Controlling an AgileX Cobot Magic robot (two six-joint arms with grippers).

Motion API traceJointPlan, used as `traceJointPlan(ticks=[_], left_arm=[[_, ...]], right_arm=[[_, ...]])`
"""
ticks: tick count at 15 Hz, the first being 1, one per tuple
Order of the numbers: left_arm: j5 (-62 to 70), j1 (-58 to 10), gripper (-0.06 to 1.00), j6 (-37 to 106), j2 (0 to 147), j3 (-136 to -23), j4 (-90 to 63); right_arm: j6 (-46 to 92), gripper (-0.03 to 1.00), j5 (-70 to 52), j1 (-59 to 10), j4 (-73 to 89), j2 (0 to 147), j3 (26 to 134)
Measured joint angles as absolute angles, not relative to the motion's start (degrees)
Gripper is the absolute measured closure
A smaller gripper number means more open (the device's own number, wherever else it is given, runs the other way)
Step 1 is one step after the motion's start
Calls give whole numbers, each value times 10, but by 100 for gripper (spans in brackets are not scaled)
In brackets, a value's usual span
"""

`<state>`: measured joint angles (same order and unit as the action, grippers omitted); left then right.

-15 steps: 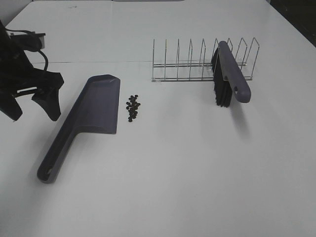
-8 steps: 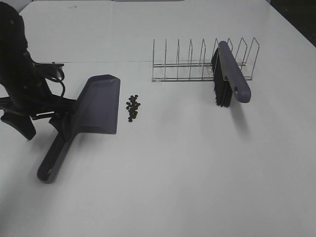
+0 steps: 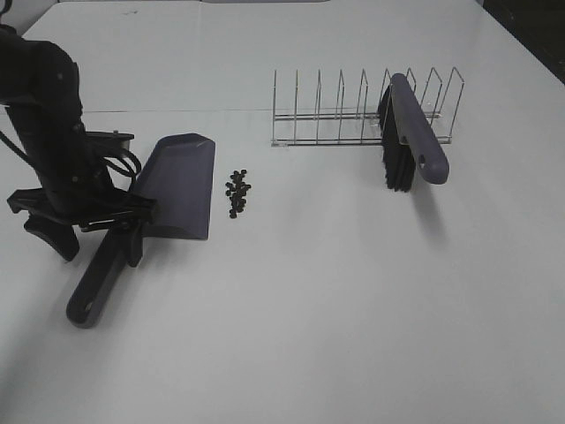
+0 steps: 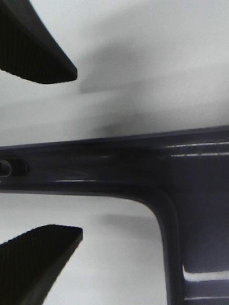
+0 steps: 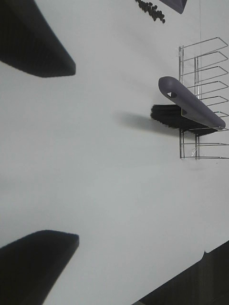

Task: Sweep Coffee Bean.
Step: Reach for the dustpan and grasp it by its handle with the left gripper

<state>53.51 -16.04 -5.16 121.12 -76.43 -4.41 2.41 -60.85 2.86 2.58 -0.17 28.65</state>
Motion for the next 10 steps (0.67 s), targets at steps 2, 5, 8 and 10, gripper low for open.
traceJointPlan(ticks=[2, 5, 8, 10], left_arm=[[520, -167, 18, -52, 1229, -764, -45], [518, -169, 24, -54, 1235, -765, -42], [516, -169, 47, -66, 1236, -768, -37], [516, -169, 60, -76, 1236, -768, -39]], right_arm=[[24, 20, -608, 29, 26, -2, 286], [24, 20, -608, 29, 26, -2, 286], [24, 20, -608, 29, 26, -2, 286], [24, 20, -608, 29, 26, -2, 286]])
